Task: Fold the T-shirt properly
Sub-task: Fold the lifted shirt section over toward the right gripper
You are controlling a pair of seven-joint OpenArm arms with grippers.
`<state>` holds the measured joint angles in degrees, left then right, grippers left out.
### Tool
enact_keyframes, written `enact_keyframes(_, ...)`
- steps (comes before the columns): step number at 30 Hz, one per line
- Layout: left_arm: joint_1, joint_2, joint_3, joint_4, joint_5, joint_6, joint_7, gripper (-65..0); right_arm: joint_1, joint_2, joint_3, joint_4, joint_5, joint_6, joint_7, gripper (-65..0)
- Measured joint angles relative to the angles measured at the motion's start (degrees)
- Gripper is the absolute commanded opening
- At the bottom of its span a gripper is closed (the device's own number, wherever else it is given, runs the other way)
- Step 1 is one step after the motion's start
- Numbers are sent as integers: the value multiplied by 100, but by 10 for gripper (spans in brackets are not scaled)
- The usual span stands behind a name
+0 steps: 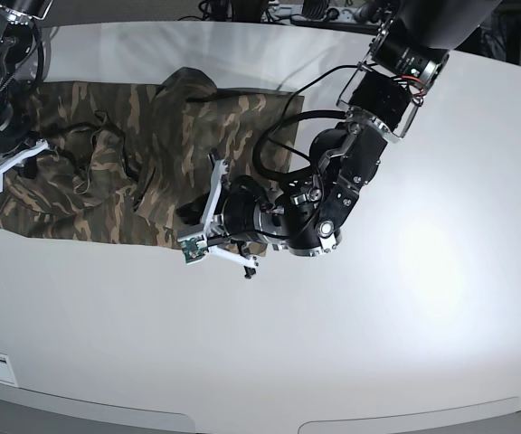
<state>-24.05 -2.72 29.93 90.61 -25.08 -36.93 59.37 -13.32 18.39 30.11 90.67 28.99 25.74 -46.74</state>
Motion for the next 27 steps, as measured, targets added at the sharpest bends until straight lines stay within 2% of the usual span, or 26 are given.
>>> enact_keyframes(2,94,-116,0,-2,98,35,90,-650,0,-2,0,0,-2,-2,-2,-650)
enact_keyframes(4,190,-179,-4,-2,382,334,15,-650,2,-2,0,0,0,-2,0,-650)
enact_keyframes(6,293,-210,-7,-2,748,494,-192,-650,0,0,0,0,0,0,-2,-650)
enact_keyframes(10,671,-262,-4,-2,1027,540,-748,-650,4,0,0,4,0,44,2,-650)
enact_keyframes(13,988,-372,-4,-4,1169,540,-859,-650,146,7,0,4,-9,197,-70,-650)
enact_keyframes(18,1298,-378,-33,7,1333,546,-1169,-650,435,157,-37,-9,-68,219,-197,-650)
enact_keyframes(23,1473,-643,-26,28,1351,831,-1652,-650,691,369,-39,-33,210,236,-323,-650)
enact_keyframes(24,1469,-697,-26,46,1355,892,-1655,-650,754,431,-39,-33,258,245,-330,-643)
enact_keyframes(27,1467,-807,-28,55,1375,994,-1711,-650,938,649,-42,-33,234,238,-341,-535)
